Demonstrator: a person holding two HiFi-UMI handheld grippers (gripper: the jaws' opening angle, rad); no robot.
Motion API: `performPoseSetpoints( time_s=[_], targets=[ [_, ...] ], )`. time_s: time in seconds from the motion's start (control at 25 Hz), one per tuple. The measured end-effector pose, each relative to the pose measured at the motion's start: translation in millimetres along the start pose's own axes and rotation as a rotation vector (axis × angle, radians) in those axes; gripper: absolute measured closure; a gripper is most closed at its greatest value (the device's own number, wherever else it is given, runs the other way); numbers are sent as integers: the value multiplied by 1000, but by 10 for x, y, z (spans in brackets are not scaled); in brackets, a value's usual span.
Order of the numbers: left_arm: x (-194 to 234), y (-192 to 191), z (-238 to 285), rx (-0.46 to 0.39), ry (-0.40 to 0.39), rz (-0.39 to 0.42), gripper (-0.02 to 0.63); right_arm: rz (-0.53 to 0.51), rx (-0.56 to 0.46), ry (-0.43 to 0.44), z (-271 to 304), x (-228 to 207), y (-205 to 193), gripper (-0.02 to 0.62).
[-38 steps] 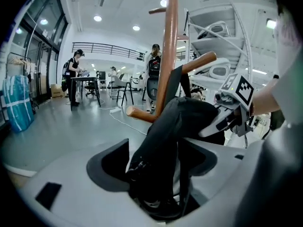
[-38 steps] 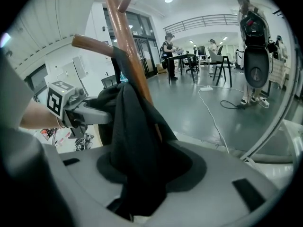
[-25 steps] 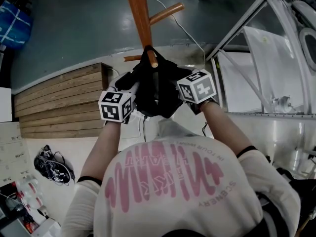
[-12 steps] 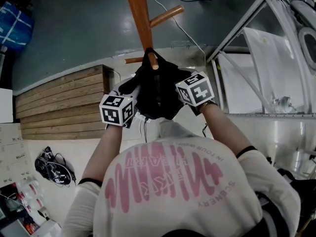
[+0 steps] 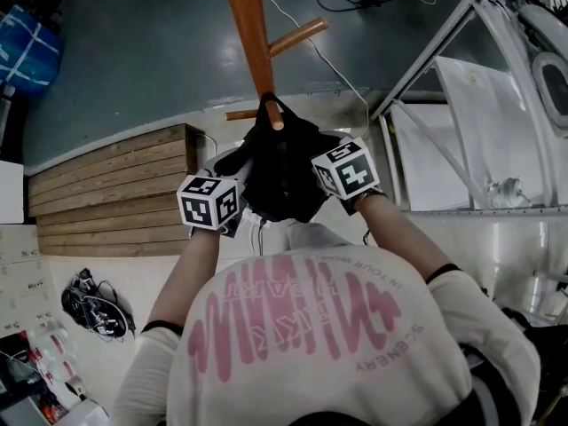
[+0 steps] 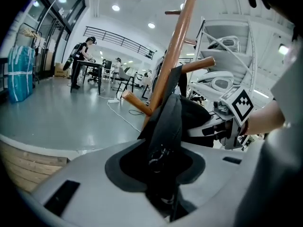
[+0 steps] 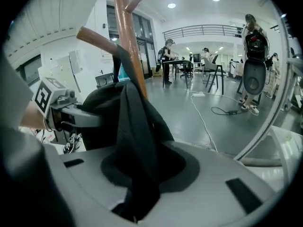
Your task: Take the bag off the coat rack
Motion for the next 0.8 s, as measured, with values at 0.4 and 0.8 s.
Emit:
performPoseSetpoints(
  time_s=[0.4, 0.8],
  targets=[
    [-38, -25, -14, -18, 28, -66, 502, 5, 24, 28, -25, -8, 35, 506],
    [-116, 31, -97, 5, 75, -113, 503, 45, 16, 23, -137, 53, 56, 508]
  ],
)
Point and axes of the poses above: the fingertips, and each gripper's own axes: z forward along the fingers, x to its left, y out of its top, the point moved 8 cm from there along -z, backward along the fingers, and after that the axes turned 9 degrees about x, right-handed, at the moved point
